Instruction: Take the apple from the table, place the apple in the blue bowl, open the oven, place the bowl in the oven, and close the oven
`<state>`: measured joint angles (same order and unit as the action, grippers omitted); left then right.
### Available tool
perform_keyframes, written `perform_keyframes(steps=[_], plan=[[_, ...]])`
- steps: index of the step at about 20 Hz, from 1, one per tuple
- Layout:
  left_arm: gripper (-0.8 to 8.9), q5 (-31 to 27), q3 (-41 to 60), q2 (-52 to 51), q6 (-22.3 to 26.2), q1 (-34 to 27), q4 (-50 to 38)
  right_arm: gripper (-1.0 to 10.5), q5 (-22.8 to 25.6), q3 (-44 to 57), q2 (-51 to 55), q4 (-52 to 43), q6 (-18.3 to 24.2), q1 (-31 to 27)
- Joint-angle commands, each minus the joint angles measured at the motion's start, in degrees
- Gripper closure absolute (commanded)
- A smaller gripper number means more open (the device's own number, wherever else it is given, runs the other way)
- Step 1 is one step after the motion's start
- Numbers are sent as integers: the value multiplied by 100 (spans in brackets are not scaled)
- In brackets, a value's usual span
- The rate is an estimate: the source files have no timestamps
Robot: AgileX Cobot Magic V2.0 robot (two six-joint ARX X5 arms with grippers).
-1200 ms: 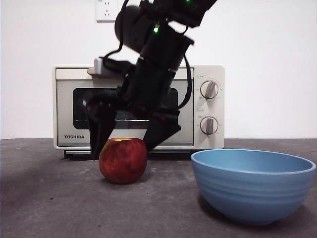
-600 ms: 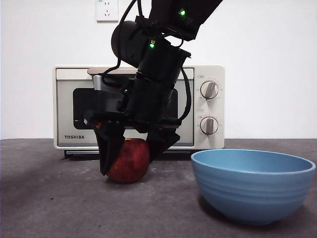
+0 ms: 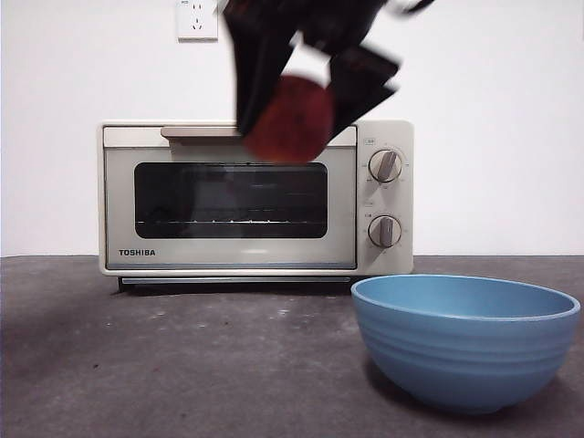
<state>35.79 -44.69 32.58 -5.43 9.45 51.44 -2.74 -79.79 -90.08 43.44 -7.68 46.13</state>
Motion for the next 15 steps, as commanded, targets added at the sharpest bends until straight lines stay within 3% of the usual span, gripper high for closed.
perform_keyframes(steps=[1, 4, 8, 15], plan=[[806, 2, -103, 35, 90, 15, -46, 646, 225, 203, 525, 116, -46, 63], [806, 2, -101, 35, 92, 15, -44, 646, 518, 1187, 1370, -74, -103, 61], [806, 4, -101, 37, 90, 15, -46, 646, 621, 2712, 2315, -787, -479, 57], [806, 4, -101, 35, 87, 15, -15, 646, 540, 4308, 2291, -2400, -887, 72]])
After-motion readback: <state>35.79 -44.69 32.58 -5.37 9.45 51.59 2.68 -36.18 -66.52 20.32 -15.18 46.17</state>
